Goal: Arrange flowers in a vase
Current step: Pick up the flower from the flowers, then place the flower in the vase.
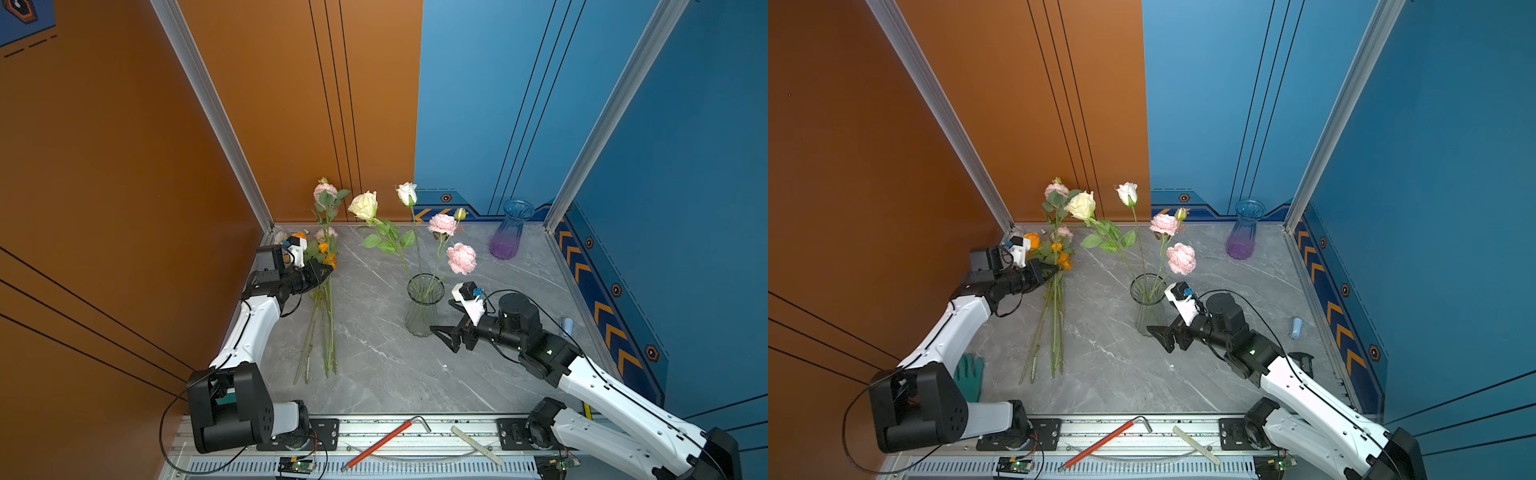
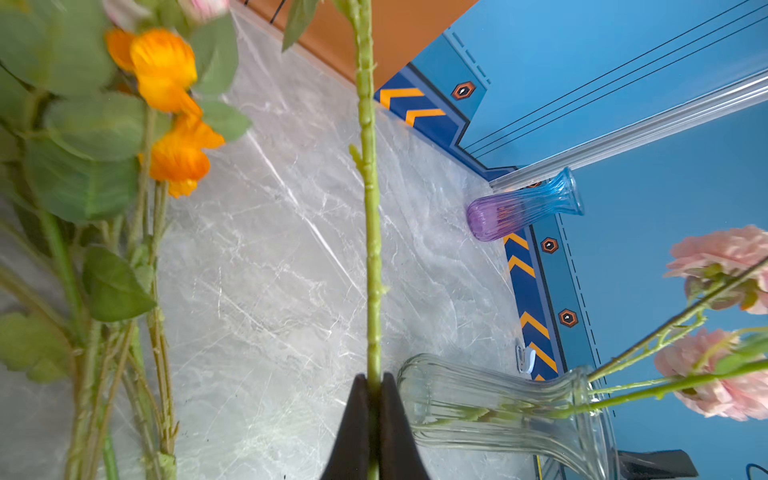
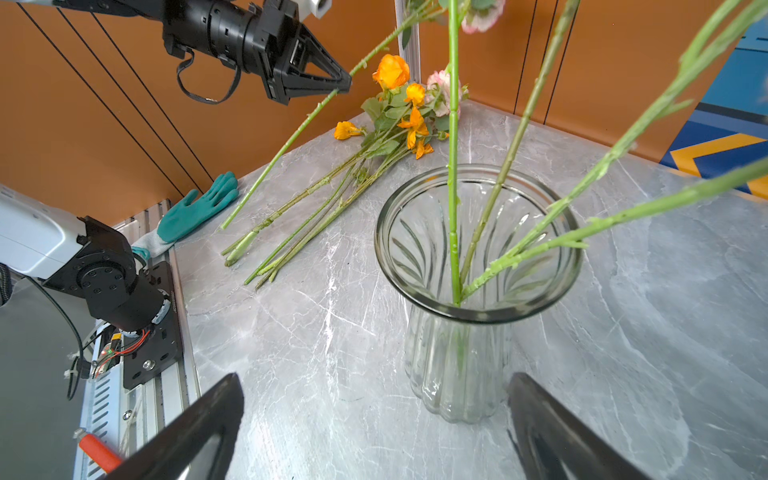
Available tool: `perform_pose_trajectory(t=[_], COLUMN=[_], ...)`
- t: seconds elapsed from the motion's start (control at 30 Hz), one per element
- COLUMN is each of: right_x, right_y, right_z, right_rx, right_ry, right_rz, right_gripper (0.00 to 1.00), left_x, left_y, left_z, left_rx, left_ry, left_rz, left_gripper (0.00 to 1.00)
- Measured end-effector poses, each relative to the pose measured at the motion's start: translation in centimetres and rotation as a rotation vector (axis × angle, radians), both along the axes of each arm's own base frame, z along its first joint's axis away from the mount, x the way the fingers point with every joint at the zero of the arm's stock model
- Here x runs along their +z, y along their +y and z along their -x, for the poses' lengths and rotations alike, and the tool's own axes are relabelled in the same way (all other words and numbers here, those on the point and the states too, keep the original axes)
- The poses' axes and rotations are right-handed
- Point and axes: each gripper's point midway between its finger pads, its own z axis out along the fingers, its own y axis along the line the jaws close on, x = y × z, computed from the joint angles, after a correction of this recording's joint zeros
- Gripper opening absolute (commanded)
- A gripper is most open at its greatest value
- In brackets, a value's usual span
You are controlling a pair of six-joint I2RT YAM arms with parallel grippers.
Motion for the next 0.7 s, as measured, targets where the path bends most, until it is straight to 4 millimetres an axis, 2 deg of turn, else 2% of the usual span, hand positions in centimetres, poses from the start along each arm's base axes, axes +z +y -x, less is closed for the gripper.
perform_pose_trajectory(t=[0.1, 0.3, 0.4, 0.5, 0.7], right_x=[0.0, 0.0, 0.0, 0.0, 0.6], right_y=[0.0, 0.0, -0.1, -0.1, -0.7], right_z=[0.0, 0.0, -0.1, -0.2, -0.5], right_rx=[0.000, -0.004, -0.006, -0.009, -0.029], right_ry=[0.000, -0.002, -0.002, -0.002, -0.016], right_rz=[0.000, 0.000, 0.000, 0.000, -0.016], right_gripper=[1.00, 1.00, 1.00, 1.00, 1.00], left_x=[1.1, 0.7, 2.1, 5.3, 13.5], left_y=[0.1, 0.2, 0.3, -0.3, -3.5], left_z=[0.0, 1.2, 2.4, 3.6, 7.7], left_rx=[0.007, 0.055, 0.102, 0.136, 0.165], left_ry=[-0.044, -0.084, -0.160, -0.294, -0.627], left_rz=[-0.010, -0.089, -0.170, -0.265, -0.370], left_gripper=[0.00, 0.00, 0.00, 0.00, 0.00])
